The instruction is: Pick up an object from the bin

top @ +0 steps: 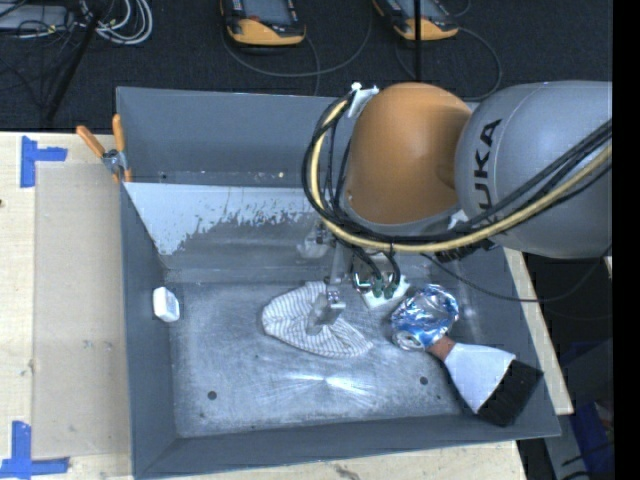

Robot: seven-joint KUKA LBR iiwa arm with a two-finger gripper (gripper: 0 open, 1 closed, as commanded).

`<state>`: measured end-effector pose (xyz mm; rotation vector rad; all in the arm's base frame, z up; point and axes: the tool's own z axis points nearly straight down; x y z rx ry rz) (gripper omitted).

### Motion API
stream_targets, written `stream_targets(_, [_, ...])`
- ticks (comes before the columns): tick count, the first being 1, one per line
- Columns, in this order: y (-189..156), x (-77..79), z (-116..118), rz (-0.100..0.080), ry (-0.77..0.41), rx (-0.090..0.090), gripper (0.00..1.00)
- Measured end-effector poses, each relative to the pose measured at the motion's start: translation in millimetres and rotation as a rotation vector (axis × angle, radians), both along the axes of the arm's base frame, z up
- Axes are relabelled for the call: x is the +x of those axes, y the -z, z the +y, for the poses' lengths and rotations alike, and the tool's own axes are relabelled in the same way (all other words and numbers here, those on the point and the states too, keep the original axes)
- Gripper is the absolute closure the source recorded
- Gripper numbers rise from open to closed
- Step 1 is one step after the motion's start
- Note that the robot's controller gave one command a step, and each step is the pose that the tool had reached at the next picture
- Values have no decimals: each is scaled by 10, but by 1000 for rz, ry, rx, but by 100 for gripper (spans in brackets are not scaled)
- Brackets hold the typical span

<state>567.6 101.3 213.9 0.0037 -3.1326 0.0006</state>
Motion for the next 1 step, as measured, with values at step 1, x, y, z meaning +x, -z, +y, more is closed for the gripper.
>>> stream_targets(1, [-23,4,-2,-3,1,0,0])
